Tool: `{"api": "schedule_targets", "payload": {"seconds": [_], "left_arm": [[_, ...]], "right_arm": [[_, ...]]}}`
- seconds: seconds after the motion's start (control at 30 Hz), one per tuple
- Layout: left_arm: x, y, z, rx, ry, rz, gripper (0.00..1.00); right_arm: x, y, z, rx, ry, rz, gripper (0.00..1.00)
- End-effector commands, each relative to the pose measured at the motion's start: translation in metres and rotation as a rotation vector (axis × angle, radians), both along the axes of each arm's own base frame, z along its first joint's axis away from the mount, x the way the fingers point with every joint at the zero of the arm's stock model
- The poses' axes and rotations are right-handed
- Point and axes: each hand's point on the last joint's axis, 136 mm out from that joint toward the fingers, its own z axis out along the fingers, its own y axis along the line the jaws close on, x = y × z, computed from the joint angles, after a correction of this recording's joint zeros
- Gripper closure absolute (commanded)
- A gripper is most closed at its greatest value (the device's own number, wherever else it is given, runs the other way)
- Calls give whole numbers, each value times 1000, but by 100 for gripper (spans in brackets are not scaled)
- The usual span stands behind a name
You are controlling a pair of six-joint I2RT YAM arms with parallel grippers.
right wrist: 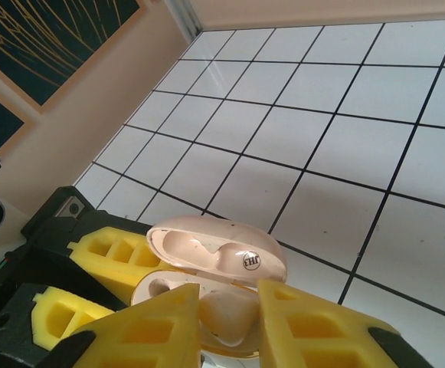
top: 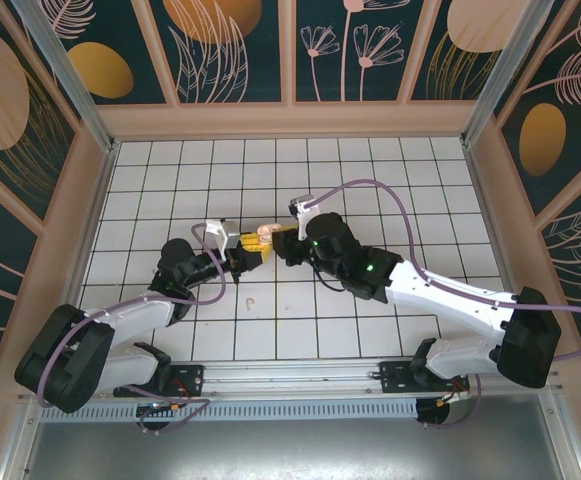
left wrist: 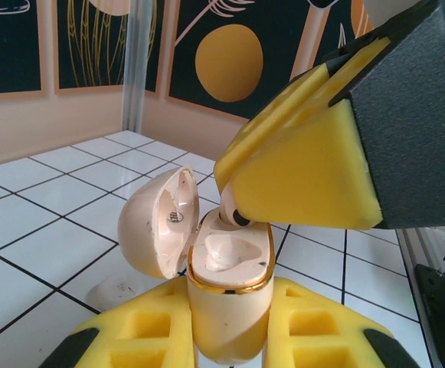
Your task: Insert wireless bluetooth earbuds into charging case
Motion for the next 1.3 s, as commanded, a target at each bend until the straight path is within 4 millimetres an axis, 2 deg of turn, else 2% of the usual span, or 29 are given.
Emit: {"api": "schedule_targets", "payload": {"seconds": [0.0, 0.13, 0.2, 0.3, 0.43, 0.6, 0.83, 0.97, 1.07, 1.27], "left_arm": [[8, 3, 34, -44, -121, 45, 83], [9, 3, 33, -40, -117, 48, 84], [10, 3, 31, -36, -110, 53, 83], [15, 6, 28, -31, -87, 84, 83], [30, 10, 15, 3, -10, 147, 84], [47, 27, 1, -10, 99, 238, 86], [72, 63, -9, -107, 235, 348, 86], [79, 77, -14, -122, 265, 404, 86], [83, 96, -22, -135, 289, 480, 87], [88, 130, -37, -168, 352, 594, 87]], "right_arm": [[-5, 1, -12, -46, 31, 13, 68], [-6, 1, 7, 15, 3, 16, 54], [-8, -1, 18, 54, -14, 17, 51], [-12, -5, 34, 114, -32, 26, 49], [-14, -10, 37, 142, 2, 15, 49], [-12, -10, 18, 76, 109, -15, 49], [-17, 7, -19, -85, 259, 25, 51], [-21, 18, -38, -176, 332, 40, 52], [-23, 25, -53, -233, 369, 53, 52], [-41, 48, -92, -288, 538, 97, 52]]}}
